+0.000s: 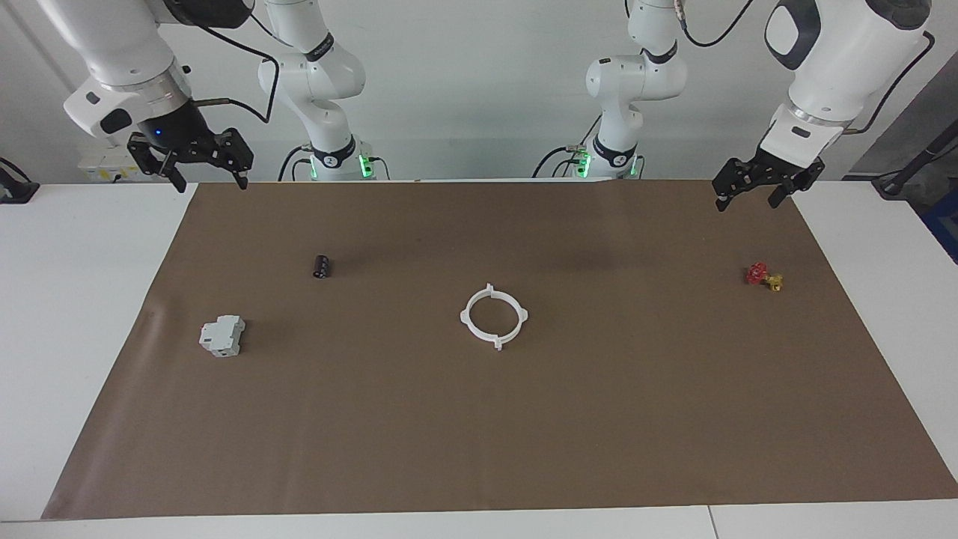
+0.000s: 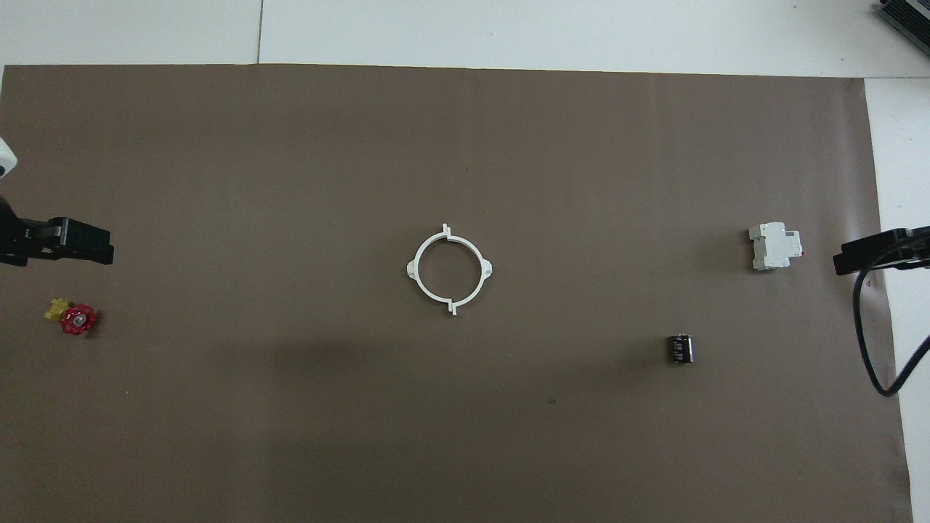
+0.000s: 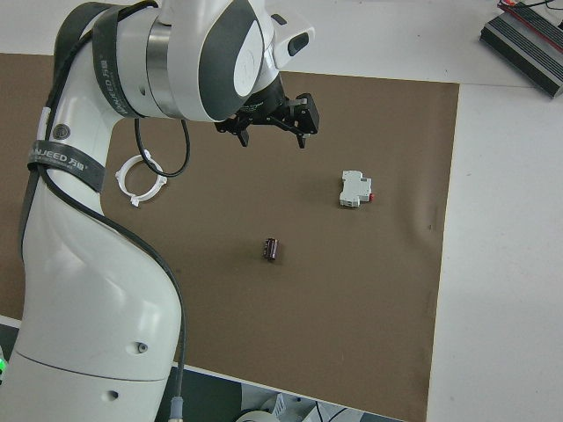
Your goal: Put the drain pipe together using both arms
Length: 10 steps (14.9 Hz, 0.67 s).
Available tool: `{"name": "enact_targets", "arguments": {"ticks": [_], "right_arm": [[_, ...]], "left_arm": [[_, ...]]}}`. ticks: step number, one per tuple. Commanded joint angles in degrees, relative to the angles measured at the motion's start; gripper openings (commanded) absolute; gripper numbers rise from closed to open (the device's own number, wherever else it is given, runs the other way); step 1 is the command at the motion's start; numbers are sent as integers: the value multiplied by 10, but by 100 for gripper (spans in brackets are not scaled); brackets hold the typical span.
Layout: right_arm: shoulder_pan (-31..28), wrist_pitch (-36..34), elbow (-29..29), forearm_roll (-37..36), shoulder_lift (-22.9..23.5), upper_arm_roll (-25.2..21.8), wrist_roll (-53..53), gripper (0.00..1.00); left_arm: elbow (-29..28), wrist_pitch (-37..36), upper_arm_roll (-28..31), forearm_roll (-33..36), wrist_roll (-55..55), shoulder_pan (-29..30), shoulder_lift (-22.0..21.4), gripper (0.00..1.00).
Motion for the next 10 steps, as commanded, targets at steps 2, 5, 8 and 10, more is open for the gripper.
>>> {"name": "enact_targets", "arguments": {"ticks": [2,5,8,10], "right_arm": [[-7,11,-12,5,-9,4,4,100],[-7,11,-12,5,-9,4,4,100],[-7,11,-11,5,-9,4,3,100],[-7,11,-12,5,-9,4,3,100]], "left_arm": [[3,13,3,-5,-3,-2,-4,100],[3,19,5,-6,-2,-2,-5,100],[2,19,4,-6,-3,-2,-5,100],[2,19,3,-6,-2,-3,-5,100]]}}
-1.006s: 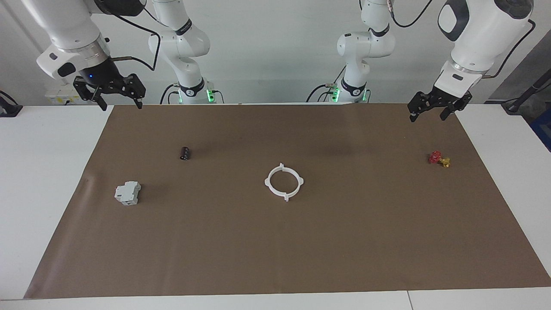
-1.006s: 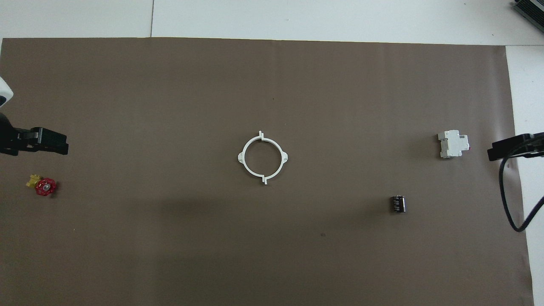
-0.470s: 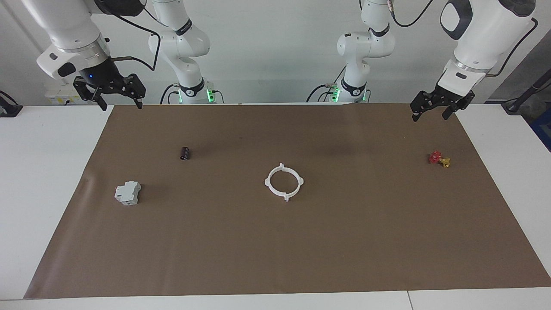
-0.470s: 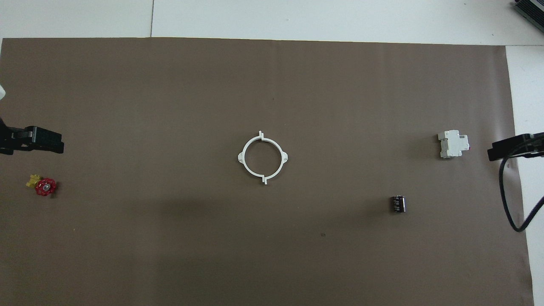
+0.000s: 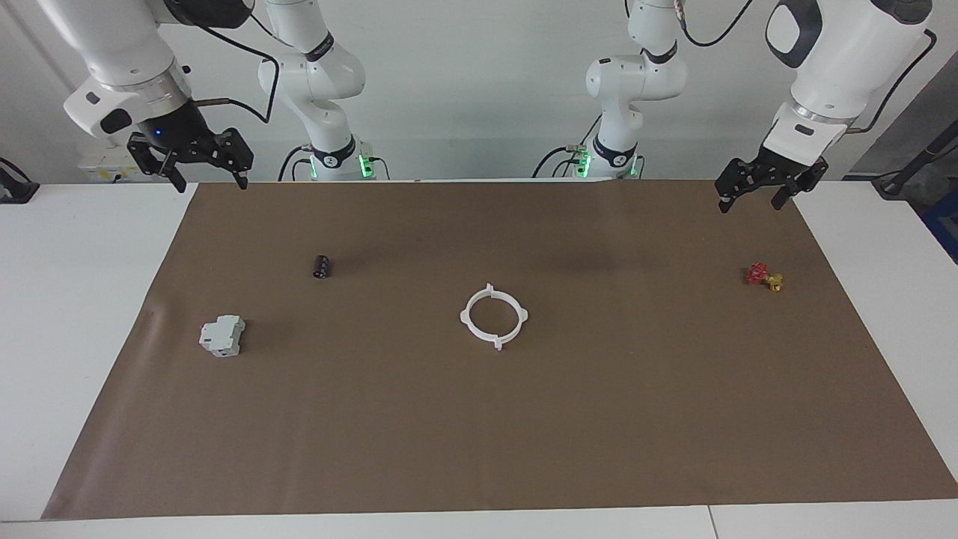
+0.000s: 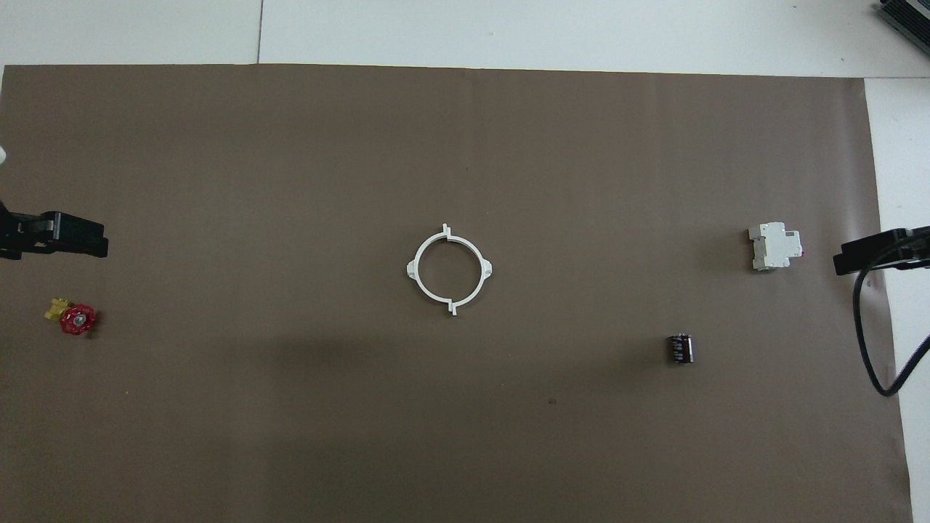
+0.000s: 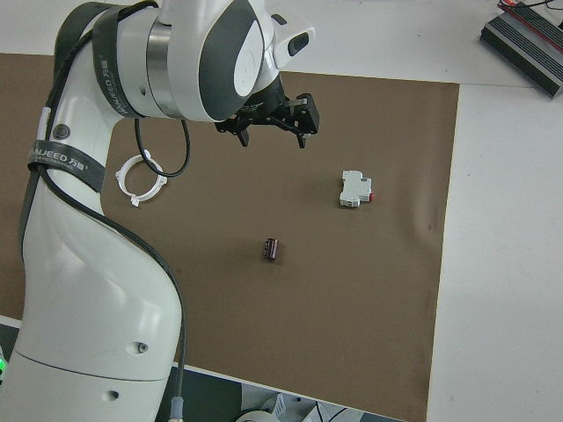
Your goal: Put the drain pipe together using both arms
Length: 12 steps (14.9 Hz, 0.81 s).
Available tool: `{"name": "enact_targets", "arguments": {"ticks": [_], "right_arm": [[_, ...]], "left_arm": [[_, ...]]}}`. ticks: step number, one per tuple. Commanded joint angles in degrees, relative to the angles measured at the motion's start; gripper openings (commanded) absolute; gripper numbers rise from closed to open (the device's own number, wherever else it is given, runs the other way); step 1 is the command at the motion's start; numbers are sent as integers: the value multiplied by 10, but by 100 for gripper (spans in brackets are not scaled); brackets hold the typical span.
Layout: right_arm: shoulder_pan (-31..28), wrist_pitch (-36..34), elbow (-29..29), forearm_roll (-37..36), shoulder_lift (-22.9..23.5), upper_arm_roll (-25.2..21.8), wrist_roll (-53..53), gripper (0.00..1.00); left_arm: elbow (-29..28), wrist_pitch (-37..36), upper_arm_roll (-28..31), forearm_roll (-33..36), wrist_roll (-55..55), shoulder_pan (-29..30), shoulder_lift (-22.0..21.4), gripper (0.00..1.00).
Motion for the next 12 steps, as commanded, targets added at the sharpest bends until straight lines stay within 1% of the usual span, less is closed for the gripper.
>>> {"name": "enact_targets", "arguments": {"ticks": [1,12], "right_arm": [[-7,11,-11,5,-9,4,4,100],[-7,11,-12,5,-9,4,4,100]], "left_arm": [[0,4,1,-6,-1,-3,-5,100],[2,2,0,-6,-1,-3,-6,100]]}}
